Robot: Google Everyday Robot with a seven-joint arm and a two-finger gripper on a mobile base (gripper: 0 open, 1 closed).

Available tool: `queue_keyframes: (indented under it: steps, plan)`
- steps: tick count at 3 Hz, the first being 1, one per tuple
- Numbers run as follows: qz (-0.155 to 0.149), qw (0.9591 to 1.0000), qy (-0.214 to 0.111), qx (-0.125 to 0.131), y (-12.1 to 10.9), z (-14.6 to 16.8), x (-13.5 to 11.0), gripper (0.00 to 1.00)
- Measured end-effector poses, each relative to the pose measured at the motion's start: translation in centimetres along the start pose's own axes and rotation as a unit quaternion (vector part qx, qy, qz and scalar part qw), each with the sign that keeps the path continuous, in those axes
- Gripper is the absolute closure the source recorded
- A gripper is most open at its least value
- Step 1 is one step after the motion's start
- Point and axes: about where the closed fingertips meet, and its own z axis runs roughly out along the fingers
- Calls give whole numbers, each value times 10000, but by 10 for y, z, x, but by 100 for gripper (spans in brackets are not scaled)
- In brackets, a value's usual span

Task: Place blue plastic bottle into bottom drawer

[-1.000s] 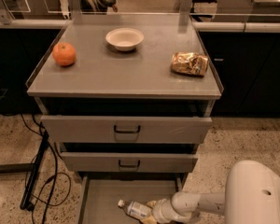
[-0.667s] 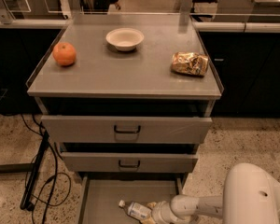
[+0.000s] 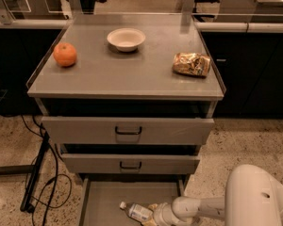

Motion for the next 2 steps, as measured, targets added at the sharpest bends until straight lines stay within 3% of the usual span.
queue_keyframes:
  steps: [1,2]
  plan:
    - [0,10000,0,0,0,0,0,29]
    - [0,10000,0,-1,0,0,0,0]
